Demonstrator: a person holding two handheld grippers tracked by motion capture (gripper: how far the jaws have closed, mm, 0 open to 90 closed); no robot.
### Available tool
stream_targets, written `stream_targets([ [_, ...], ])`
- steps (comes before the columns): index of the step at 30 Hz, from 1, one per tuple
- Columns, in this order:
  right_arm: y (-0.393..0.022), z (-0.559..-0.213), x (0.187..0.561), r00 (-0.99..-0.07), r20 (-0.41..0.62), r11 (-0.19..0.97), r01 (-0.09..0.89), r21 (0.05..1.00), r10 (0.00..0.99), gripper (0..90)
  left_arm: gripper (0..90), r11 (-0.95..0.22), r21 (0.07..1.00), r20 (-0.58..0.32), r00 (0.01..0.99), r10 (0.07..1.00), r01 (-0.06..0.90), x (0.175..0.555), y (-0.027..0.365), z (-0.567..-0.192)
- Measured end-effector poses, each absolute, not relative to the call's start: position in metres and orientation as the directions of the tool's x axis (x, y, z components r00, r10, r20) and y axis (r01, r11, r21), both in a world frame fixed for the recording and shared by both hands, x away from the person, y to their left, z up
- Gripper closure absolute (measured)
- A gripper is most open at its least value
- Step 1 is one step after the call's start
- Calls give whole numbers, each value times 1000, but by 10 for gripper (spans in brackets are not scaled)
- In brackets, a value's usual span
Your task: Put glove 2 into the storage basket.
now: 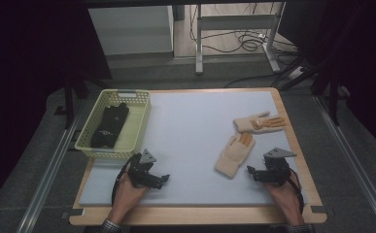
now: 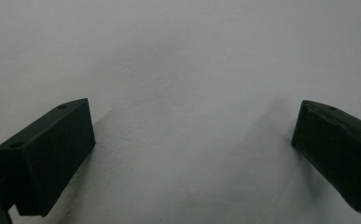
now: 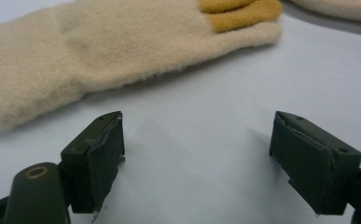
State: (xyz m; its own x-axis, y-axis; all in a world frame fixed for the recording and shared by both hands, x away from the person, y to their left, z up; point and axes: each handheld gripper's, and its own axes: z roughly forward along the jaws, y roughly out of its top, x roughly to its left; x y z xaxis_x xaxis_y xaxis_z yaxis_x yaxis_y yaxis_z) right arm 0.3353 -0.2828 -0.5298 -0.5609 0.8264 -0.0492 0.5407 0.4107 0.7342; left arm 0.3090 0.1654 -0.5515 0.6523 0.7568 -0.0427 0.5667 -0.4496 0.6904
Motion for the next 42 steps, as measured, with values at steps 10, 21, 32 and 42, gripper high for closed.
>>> stream_targets([
  [10,-274,-504,351,-615,26,374,511,774,788,222,0,-449,691,-42,652,757,566,309,165,-552],
  [21,-226,-519,396,-684,25,461,518,720,729,142,0,-450,691,-41,652,757,565,309,165,-552],
  [32,-213,-523,382,-693,-39,511,491,706,720,544,0,-450,691,-41,652,757,565,309,165,-552],
  [42,-167,-493,366,-771,22,484,420,768,636,448,0,-450,692,-40,652,757,564,309,165,-552],
])
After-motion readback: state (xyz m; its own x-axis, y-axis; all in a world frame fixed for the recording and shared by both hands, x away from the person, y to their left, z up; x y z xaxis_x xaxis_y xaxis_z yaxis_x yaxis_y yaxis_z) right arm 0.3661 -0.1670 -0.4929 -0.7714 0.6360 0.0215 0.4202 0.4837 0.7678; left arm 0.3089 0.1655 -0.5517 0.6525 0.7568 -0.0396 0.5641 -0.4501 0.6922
